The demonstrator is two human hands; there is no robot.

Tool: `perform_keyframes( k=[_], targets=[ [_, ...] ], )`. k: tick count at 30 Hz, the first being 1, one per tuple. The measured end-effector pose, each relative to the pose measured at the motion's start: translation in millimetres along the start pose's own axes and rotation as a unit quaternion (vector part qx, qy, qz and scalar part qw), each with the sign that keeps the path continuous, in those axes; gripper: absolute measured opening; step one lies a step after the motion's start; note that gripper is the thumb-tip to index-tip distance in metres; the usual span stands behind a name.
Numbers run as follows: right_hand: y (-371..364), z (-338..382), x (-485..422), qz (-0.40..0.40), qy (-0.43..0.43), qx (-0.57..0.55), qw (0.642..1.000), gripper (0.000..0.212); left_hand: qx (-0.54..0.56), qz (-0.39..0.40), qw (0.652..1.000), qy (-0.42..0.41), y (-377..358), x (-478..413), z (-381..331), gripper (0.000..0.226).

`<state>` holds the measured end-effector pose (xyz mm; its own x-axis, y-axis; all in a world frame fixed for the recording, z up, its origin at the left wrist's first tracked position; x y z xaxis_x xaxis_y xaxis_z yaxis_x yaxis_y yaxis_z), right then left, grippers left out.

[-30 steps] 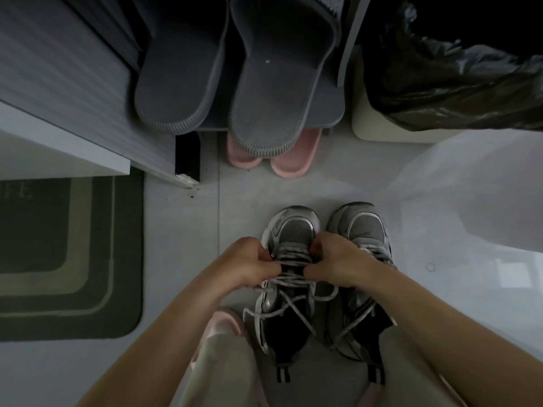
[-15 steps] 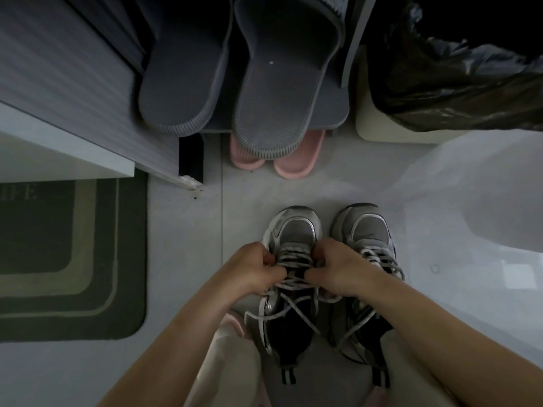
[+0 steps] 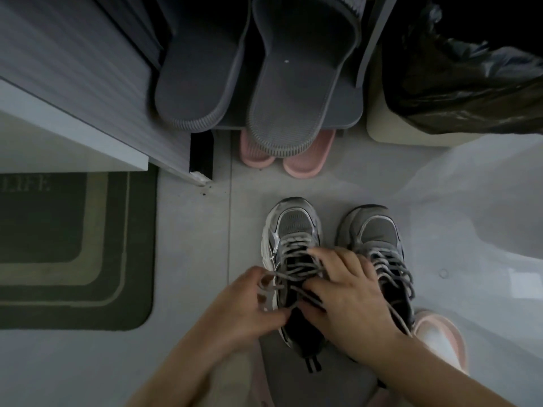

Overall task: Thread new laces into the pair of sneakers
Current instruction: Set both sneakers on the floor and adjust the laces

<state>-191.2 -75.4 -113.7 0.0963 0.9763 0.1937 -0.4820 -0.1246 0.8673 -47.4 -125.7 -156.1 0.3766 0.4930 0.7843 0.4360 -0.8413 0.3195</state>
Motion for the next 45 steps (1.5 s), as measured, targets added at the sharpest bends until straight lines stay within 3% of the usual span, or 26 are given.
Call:
perform_keyframes(
  k=[3, 7, 15, 20, 23, 25, 27, 30, 32, 37, 45],
  targets=[
    [-8, 2, -6, 0.007, -0.008, -0.027, 1.0, 0.021, 0.032, -0.035, 0.999, 0.0, -7, -6, 6, 0.05],
    [5, -1, 2, -0.014, 0.008, -0.07, 0.997, 0.013, 0.047, -0.078, 0.996, 0.011, -4, -11, 9, 0.039],
    [30, -22, 36, -0.037, 0.0, -0.078, 0.996, 0.019, 0.082, -0.079, 0.993, 0.04, -4, -10, 16, 0.049],
    [24, -37, 54, 0.027, -0.008, -0.041, 0.999, 0.016, 0.045, -0.094, 0.994, 0.044, -4, -12, 18, 0.034],
    [24, -38, 55, 0.022, -0.005, -0.032, 0.999, 0.024, -0.023, -0.124, 0.992, 0.005, -1, -4, 11, 0.027],
    [32, -36, 49, -0.014, -0.02, -0.039, 0.999, 0.031, -0.124, -0.18, 0.97, -0.11, -1, 8, -10, 0.019],
    [37, -35, 38, -0.047, -0.037, -0.033, 0.998, 0.033, -0.213, -0.225, 0.925, -0.221, -9, 24, -30, 0.016],
    [21, -27, 21, -0.032, -0.019, 0.044, 0.998, 0.04, -0.348, -0.235, 0.862, -0.283, -25, 31, -43, 0.026],
    [9, -21, 11, -0.009, -0.015, 0.097, 0.995, 0.046, -0.388, -0.235, 0.843, -0.289, -27, 29, -45, 0.026],
    [8, -10, 4, -0.037, -0.012, 0.14, 0.989, 0.038, -0.255, -0.235, 0.909, -0.23, -14, 32, -29, 0.02],
    [2, -16, 7, -0.048, -0.016, 0.127, 0.991, 0.043, -0.208, -0.213, 0.941, -0.16, 2, 34, 22, 0.015]
  ],
)
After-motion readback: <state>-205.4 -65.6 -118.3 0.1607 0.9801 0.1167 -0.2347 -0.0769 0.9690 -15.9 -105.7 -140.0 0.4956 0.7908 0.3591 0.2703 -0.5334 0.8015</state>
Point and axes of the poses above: each hand's wrist, its own x-axis away from the middle knuckle, its own y-axis out of the back of the hand, z = x × y, the point moved 8 cm from there along -x, towards the middle knuckle, and after that the axes turned 3 degrees about -x, right-handed, at the moved point
